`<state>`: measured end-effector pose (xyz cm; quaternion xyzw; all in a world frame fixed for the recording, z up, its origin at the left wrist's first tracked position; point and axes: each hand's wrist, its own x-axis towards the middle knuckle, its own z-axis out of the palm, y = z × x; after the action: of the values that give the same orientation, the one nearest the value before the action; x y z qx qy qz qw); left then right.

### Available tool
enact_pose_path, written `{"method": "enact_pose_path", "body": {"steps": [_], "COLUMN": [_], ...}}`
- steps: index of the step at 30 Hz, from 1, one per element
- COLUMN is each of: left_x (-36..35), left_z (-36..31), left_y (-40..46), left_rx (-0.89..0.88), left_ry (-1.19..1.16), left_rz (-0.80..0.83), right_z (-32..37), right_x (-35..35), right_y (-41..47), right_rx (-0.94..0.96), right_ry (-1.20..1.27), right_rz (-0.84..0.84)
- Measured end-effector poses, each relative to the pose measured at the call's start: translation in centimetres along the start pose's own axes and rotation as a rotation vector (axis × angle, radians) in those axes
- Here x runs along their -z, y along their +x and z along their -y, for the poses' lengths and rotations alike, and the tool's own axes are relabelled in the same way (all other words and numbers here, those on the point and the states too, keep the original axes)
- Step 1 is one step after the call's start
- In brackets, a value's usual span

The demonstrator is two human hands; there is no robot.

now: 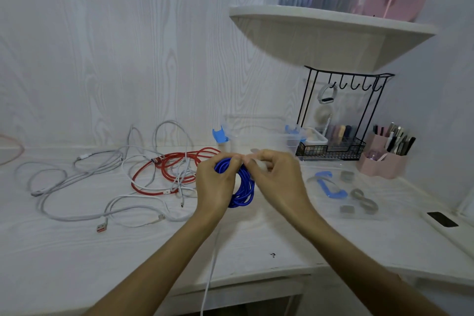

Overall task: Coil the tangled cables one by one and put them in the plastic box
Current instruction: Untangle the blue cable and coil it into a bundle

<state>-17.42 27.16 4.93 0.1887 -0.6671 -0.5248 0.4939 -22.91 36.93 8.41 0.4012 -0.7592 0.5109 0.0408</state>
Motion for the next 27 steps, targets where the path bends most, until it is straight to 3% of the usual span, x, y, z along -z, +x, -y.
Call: {"method": "enact_pose_path", "body": {"steps": [5, 11, 16, 21, 27], "left_x": [0.0, 0.2, 0.0, 0.3, 1.2], "left_z": [0.7, 1.6, 2.3, 2.0, 1.1], "left_y": [-0.3, 0.2, -0.1, 0.8, 1.3], "left_rx": [0.041, 0.289, 0.385, 0.33, 0.274], "left_ry": [0.028, -0.047, -0.157, -0.147, -0.138], "left_rz": [-0.076, 0.136, 0.1, 0.078, 0.211], "right_z": [-0.4, -0.5, -0.3, 0.8, -0.2], "right_x": [-1.5, -2.5, -2.9, -1.7, -0.8], "right_y": [-1.3, -1.2, -1.5, -2.6, -4.3], "right_rx": [0.207, 0.344, 0.437, 0.491, 0.633], "right_ry": [-0.238, -0.546, -0.726, -0.784, -0.756], "right_rz": [-0.017, 0.028, 0.059, -0.049, 0.039]}}
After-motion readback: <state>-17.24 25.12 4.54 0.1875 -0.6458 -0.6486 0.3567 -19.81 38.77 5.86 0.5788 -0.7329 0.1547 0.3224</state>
